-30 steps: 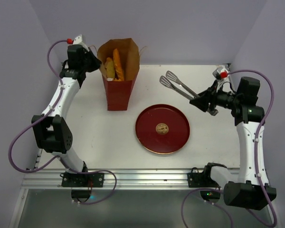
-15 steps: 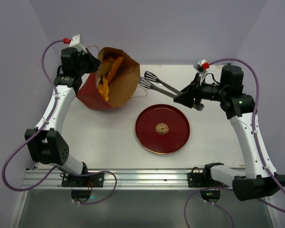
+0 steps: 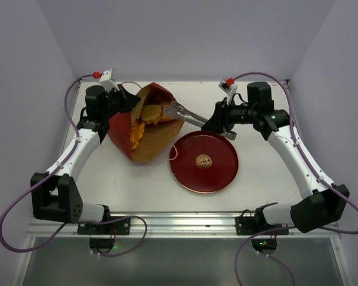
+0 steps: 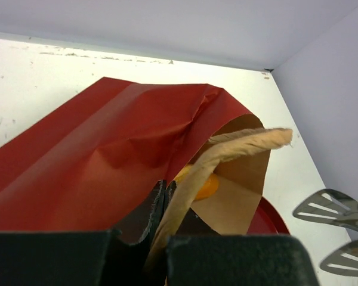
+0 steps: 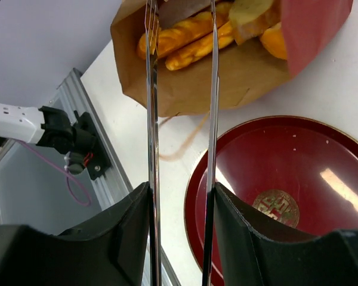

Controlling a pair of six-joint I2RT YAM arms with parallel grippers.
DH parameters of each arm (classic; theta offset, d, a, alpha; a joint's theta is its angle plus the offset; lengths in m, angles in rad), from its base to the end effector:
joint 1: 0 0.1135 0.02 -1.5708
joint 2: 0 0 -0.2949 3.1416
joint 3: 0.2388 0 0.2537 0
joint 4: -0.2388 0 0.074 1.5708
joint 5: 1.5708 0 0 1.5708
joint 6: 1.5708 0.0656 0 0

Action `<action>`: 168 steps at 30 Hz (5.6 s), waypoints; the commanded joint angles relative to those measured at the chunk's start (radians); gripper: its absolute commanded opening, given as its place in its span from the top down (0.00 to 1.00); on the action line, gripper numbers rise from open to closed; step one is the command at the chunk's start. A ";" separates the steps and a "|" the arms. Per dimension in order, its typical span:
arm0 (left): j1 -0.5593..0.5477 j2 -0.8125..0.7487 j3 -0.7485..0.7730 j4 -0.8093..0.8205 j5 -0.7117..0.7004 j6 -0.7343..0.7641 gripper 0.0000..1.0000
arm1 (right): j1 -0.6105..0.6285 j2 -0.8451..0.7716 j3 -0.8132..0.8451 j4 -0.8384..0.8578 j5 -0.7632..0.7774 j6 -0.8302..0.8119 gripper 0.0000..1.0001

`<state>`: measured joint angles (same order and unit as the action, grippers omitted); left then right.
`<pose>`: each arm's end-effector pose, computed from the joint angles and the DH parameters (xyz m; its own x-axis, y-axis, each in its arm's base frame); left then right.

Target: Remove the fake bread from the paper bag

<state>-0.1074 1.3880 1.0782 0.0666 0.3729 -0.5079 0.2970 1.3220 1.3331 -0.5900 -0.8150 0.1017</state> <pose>0.3460 -0.0613 0.3530 -0.4287 -0.4093 -0.8054 0.2780 0.7885 -0.5487 0.2660 0.1313 0.3970 -0.6000 -0.1108 -0.7923 -0.7260 0.4914 0.4811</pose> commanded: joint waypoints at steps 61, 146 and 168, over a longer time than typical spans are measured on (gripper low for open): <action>-0.032 -0.035 -0.147 0.283 -0.135 -0.406 1.00 | 0.192 0.418 -0.072 0.507 0.158 0.826 0.50; -0.032 -0.152 -0.026 0.033 -0.227 -0.052 1.00 | -0.062 -0.134 -0.109 -0.459 -0.023 -0.620 1.00; -0.034 -0.308 -0.146 0.042 -0.289 0.069 1.00 | -0.223 0.014 -0.140 -0.674 0.076 -0.695 1.00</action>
<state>-0.1398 1.1248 0.9371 -0.0025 0.1024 -0.4522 0.0772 1.3025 1.1538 -1.2358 -0.7189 -0.6006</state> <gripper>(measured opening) 0.007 0.227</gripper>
